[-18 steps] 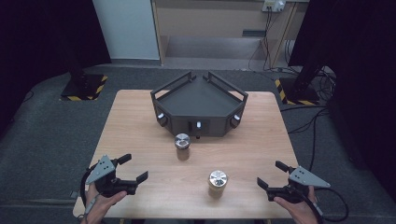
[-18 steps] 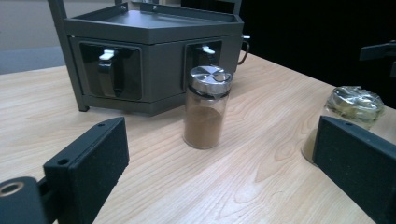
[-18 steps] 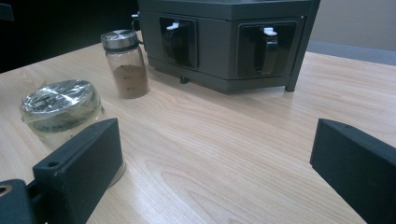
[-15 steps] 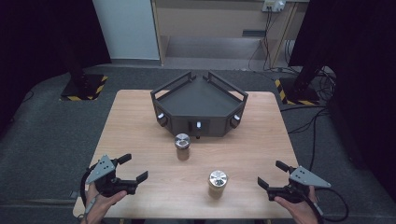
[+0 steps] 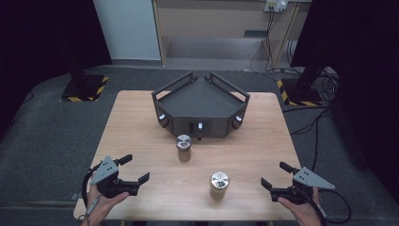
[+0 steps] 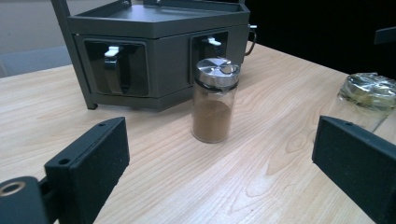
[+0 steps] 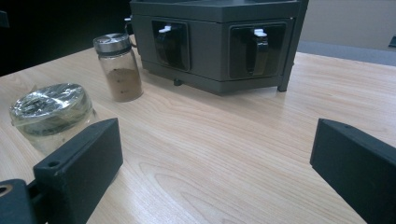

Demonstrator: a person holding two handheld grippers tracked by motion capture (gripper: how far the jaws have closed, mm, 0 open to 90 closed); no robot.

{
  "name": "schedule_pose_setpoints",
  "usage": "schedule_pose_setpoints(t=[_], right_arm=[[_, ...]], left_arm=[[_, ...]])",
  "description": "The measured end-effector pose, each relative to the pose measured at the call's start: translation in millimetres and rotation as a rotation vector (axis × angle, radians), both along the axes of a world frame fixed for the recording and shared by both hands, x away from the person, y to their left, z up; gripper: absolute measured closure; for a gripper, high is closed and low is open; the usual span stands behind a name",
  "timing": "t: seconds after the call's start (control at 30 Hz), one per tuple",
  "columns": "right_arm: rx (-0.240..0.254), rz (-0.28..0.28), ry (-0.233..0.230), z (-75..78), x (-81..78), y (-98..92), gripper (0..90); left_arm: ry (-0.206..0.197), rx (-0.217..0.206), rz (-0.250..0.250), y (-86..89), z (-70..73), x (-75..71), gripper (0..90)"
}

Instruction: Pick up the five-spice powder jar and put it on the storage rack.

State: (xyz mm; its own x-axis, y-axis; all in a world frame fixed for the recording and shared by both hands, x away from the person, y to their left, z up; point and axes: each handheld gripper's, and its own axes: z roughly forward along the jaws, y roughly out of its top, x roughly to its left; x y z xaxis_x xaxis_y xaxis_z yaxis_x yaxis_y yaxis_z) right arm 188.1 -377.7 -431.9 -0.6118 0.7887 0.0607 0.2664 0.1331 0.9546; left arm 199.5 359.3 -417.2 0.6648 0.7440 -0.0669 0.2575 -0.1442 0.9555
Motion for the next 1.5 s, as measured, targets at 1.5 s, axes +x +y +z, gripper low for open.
schedule_pose_setpoints(t=[1.5], right_arm=[[0.0,0.02,0.007,1.3,-2.8,-0.6,2.4]], left_arm=[[0.027,0.054,-0.066,2.1,17.7,11.7,2.8]])
